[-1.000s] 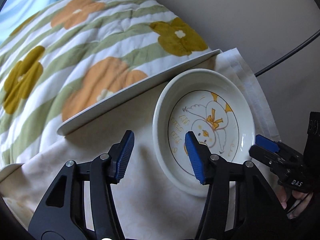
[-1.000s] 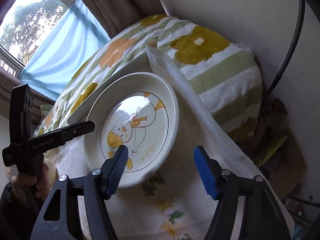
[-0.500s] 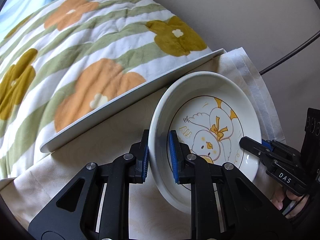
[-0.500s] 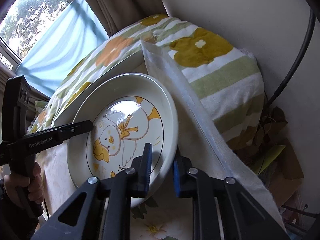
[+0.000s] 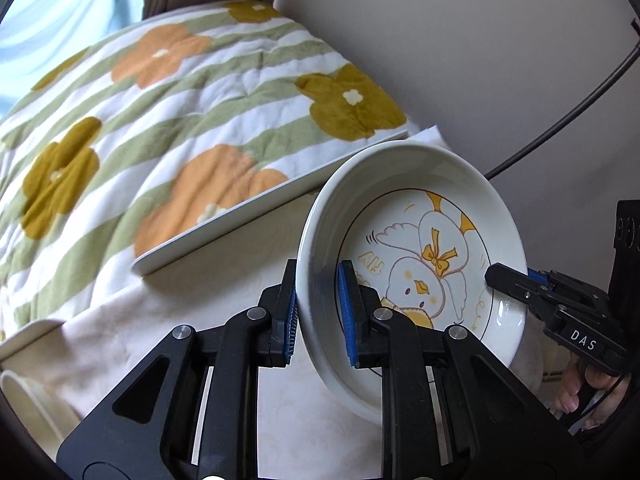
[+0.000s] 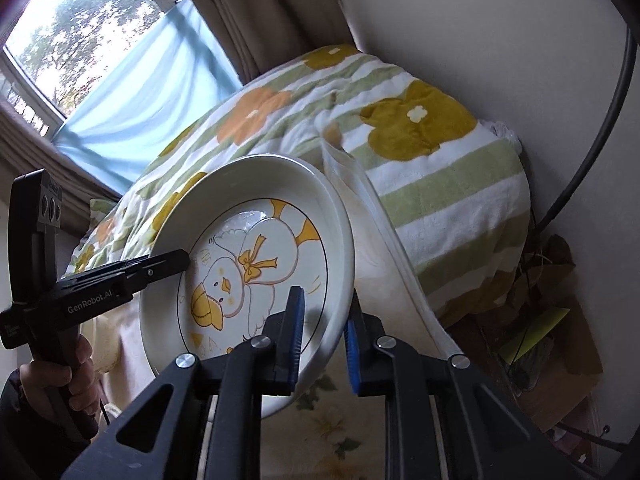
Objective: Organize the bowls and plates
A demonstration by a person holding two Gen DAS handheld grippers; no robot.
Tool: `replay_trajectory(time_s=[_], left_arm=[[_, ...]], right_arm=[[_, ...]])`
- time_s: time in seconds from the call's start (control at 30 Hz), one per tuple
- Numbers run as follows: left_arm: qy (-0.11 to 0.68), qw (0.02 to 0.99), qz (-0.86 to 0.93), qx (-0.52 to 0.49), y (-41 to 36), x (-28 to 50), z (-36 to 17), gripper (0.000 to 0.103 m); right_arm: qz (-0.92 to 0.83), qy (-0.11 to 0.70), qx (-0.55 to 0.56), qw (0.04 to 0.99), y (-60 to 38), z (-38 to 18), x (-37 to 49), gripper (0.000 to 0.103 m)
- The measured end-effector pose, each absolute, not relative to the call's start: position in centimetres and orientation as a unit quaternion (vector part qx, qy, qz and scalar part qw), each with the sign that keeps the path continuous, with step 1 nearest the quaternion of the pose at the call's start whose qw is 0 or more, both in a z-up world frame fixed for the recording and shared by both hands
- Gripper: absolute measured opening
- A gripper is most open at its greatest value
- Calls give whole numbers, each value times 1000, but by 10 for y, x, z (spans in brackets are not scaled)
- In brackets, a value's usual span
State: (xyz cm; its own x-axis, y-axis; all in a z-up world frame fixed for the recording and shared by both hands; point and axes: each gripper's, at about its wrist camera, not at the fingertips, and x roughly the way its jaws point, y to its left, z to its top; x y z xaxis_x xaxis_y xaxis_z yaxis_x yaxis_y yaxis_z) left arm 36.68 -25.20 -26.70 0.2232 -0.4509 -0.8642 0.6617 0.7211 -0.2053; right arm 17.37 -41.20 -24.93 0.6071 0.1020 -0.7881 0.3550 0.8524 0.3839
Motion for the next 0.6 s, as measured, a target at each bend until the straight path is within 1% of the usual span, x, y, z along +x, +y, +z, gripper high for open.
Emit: replay_trajectory(time_s=[0.2, 0.33, 0.47, 0.6], left_arm=[[491, 798, -339, 81, -209, 328, -219, 16], [477, 818, -316, 63, -168, 291, -195, 16], [477, 829, -289, 38, -122, 257, -186, 16], [476, 838, -265, 26, -80, 228, -187, 16]], right_arm=[[-30, 420, 259, 869, -390, -205, 152, 17], [-9, 414, 221, 883, -359, -182, 136, 17], [18, 415, 198, 888, -321, -169, 118, 17], [47, 429, 179, 884, -285, -172, 107, 17]])
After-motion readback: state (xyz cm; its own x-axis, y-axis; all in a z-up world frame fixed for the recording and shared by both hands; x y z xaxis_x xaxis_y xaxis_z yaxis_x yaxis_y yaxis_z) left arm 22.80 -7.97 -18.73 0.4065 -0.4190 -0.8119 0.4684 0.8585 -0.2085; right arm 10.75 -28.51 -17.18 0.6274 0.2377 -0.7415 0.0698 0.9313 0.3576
